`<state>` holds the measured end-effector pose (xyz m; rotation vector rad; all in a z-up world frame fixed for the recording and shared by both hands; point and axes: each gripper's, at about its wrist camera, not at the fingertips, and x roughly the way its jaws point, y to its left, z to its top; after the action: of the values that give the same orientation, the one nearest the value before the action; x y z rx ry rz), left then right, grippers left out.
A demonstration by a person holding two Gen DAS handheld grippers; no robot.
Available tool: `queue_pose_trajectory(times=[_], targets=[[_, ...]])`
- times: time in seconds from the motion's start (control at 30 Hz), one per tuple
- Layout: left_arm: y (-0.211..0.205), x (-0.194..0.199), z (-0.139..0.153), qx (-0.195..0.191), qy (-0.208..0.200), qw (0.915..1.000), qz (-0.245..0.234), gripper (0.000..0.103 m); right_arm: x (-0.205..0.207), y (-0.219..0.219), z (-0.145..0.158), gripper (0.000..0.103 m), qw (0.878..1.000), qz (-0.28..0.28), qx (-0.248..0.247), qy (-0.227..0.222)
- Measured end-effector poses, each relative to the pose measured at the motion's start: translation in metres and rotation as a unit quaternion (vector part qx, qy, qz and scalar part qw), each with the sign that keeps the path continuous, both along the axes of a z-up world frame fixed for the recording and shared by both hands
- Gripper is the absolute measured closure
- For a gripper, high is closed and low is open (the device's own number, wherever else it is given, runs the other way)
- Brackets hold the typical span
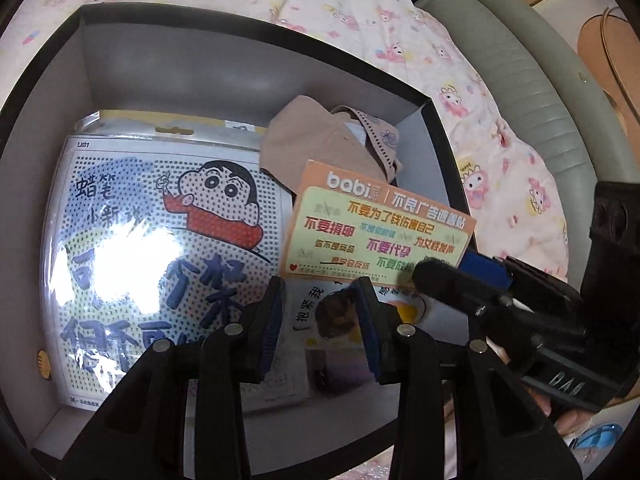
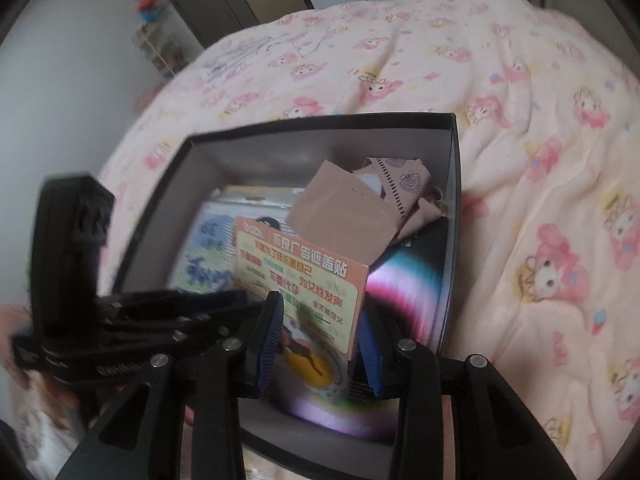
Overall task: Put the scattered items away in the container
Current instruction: 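Carry the card into the container and lower it beside the bead kit, then open the left gripper and withdraw it from the container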
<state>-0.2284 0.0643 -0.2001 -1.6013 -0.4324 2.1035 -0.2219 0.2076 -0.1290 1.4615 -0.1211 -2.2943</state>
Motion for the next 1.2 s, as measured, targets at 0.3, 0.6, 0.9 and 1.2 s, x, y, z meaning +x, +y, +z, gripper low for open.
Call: queue_pose_trajectory(times=[0.3,0.6,0.9,1.2], targets=[[0.022,0.008,-0.009,-0.091,0.012,0.9957,-0.007,0.063,-0.006,-0.001,-0.014,0.070,0.999,-0.017,0.024,-0.015],[0.005,0.006,-0.006,-0.105,0.018,0.9927,0.057,0.061,0.012,-0.002,0.012,0.070,0.996,-0.039,0.013,0.075],[0.009,0.007,-0.005,-0.002,-0.019,0.9998,0.010,0.061,0.013,-0.004,0.013,0.070,0.994,-0.043,0.028,0.092],[-0.010,0.010,-0.004,-0.067,0.011,0.9945,0.080,0.066,0.013,-0.040,-0.020,0.070,0.997,0.061,0.047,0.011]])
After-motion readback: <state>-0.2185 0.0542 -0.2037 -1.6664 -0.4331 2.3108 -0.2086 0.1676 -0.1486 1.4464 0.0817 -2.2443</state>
